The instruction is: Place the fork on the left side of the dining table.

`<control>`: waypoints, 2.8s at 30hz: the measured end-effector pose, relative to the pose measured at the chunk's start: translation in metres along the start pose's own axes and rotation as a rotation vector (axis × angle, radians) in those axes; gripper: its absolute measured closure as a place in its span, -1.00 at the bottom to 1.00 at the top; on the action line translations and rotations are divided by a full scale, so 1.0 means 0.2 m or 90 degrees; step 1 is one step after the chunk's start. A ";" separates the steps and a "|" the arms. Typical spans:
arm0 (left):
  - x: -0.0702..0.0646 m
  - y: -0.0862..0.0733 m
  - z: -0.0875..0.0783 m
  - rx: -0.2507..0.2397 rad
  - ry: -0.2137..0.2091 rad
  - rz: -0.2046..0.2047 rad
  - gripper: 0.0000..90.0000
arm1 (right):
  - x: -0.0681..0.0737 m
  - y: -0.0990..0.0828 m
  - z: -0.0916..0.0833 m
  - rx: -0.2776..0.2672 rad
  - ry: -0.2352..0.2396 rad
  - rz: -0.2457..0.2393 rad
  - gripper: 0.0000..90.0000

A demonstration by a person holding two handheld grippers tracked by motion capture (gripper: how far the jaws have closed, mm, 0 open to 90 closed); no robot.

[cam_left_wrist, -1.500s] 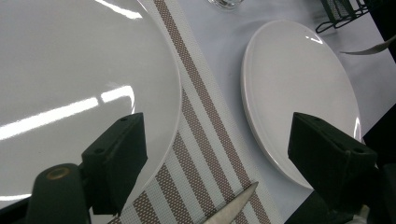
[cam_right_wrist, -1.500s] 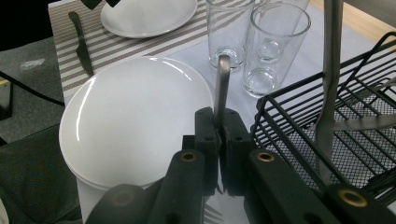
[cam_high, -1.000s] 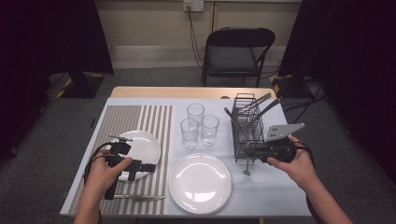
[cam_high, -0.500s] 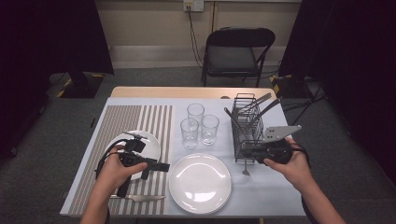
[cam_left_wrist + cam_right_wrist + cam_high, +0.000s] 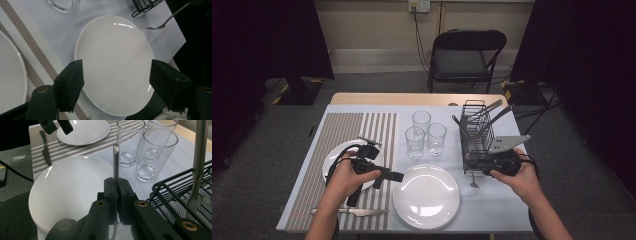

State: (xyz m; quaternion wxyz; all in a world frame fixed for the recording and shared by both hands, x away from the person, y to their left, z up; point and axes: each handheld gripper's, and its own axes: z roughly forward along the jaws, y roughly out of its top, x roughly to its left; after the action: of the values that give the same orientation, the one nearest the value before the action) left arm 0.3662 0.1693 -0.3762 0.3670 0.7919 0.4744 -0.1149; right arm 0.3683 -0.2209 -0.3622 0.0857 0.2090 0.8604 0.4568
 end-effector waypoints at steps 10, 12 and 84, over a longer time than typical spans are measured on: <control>-0.04 0.05 0.05 0.008 -0.005 0.005 -0.39 | 0.01 0.00 0.04 -0.012 -0.005 -0.010 0.94; -0.05 0.06 0.06 0.007 -0.006 0.007 -0.39 | 0.01 0.00 0.04 -0.013 -0.004 -0.012 0.94; -0.37 0.38 0.25 0.027 -0.045 -0.017 0.19 | 0.08 0.00 0.20 -0.012 0.019 -0.033 0.91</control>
State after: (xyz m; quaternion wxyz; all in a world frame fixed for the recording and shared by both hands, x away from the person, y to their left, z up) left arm 0.3996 0.0644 -0.3361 0.3648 0.7887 0.4692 -0.1576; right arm 0.3669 -0.1841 -0.3841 0.0864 0.1788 0.8624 0.4656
